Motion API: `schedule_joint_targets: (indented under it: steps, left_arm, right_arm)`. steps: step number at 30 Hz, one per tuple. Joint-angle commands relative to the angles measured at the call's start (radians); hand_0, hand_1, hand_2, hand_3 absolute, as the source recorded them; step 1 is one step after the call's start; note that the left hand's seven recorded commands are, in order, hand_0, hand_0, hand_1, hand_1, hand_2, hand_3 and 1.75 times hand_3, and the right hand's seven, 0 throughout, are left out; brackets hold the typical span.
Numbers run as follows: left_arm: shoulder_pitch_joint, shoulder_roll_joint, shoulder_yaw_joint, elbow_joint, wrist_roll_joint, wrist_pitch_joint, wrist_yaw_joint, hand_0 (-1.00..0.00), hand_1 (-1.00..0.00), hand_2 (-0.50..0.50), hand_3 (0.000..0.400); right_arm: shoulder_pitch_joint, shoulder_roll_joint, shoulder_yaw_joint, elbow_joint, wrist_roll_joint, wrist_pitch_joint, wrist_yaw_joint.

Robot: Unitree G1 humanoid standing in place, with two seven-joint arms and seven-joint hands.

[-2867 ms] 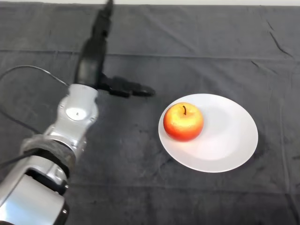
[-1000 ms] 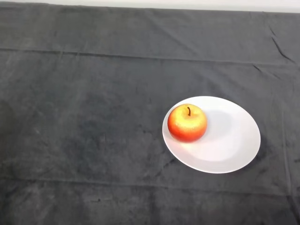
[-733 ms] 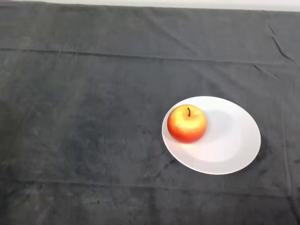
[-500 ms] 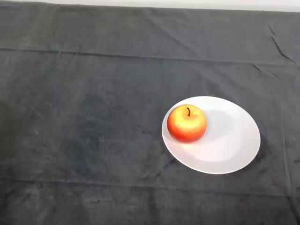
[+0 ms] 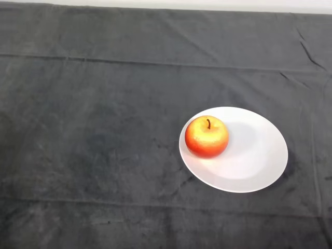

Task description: Move the apple to the plate

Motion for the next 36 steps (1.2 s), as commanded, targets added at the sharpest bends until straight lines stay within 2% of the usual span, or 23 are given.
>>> schedule_joint_targets:
  steps: [1, 36]
  left_arm:
    - [0.001, -0.007, 0.037, -0.05, 0.017, 0.012, -0.012, 0.0, 0.0, 0.0, 0.0]
    - [0.004, -0.047, 0.099, -0.07, 0.045, 0.025, -0.07, 0.0, 0.0, 0.0, 0.0]
  right_arm:
    - [0.005, -0.006, -0.0035, -0.024, 0.0116, -0.004, -0.0026]
    - [0.006, -0.005, -0.0023, -0.028, 0.011, -0.004, -0.0053]
